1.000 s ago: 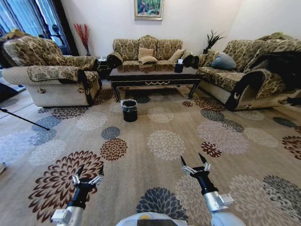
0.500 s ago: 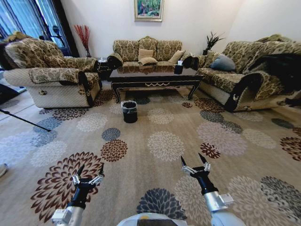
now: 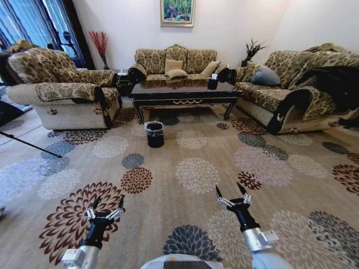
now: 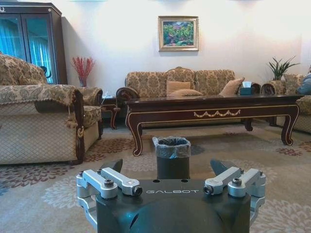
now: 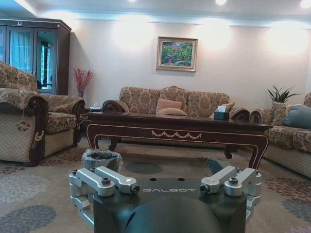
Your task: Move to the front of the table and pick up the trash from the floor, then place it into the trash bin.
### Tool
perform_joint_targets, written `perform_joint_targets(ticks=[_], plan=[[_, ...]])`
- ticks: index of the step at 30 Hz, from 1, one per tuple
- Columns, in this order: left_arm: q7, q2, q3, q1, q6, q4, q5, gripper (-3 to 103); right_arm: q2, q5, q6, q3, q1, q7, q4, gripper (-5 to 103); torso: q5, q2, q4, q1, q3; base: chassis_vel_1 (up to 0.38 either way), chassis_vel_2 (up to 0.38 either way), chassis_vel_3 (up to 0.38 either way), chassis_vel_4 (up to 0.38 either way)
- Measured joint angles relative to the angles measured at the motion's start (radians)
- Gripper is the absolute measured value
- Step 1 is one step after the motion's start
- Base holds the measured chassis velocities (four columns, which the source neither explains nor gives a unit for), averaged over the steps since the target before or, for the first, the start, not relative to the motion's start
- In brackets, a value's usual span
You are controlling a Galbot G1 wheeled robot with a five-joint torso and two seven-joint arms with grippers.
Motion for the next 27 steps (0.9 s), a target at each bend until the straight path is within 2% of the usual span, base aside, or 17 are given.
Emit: perform_joint_targets(ticks=[27], plan=[[0.000,0.000,0.000,0.000,0.000,0.000,0.000,100,0.000,0.000,0.000,0.000,0.000,0.000,0.000,100,0.0000,0.108,0.0000,0.037,0.071,0.000,0.000,0.000,0.000]])
